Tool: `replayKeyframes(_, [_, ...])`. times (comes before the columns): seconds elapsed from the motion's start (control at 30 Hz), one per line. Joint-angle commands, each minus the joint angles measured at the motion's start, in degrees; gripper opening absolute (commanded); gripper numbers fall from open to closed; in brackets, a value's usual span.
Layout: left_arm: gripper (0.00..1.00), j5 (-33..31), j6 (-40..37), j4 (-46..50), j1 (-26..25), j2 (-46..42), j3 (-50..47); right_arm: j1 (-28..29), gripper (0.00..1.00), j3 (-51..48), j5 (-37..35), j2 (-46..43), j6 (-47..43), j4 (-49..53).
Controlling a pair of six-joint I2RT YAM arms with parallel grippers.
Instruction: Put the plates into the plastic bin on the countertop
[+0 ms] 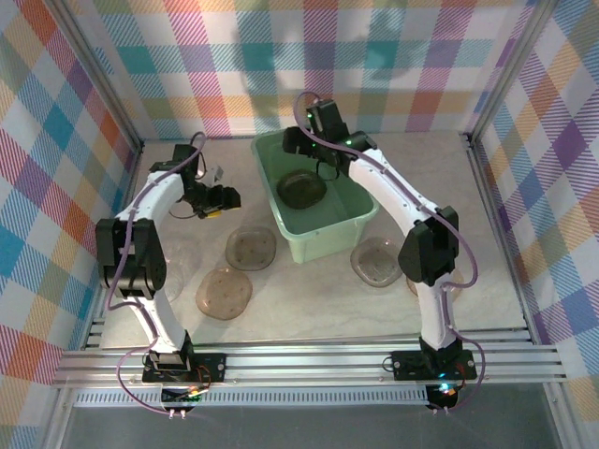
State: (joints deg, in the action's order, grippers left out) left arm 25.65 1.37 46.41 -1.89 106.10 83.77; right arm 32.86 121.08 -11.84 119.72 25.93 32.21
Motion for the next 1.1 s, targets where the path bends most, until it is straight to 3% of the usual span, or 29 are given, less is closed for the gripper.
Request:
replayKeyframes(0.0, [0.65, 2.2, -2.5, 3.5, -1.0, 2.1, -0.4, -1.2, 0.89, 3.3, 2.9, 1.2, -8.6, -2.0])
replayKeyframes(0.37, [0.60, 0.6, -7.4, 10.4, -2.0, 5.7, -0.8, -3.0, 0.84, 11.7, 9.2, 7.0, -11.4, 1.5])
replayKeyframes(0.7, [0.55, 2.5, -7.8, 9.8, -2.8, 6.1, -4.5, -3.0, 0.82, 12.6, 12.1, 8.4, -10.8, 1.7])
replayKeyframes(1.07, [0.57, -0.5, -6.7, 7.3, -2.8, 1.9, -6.4, -3.0, 0.80, 11.8, 14.2, 8.5, -10.1, 3.3])
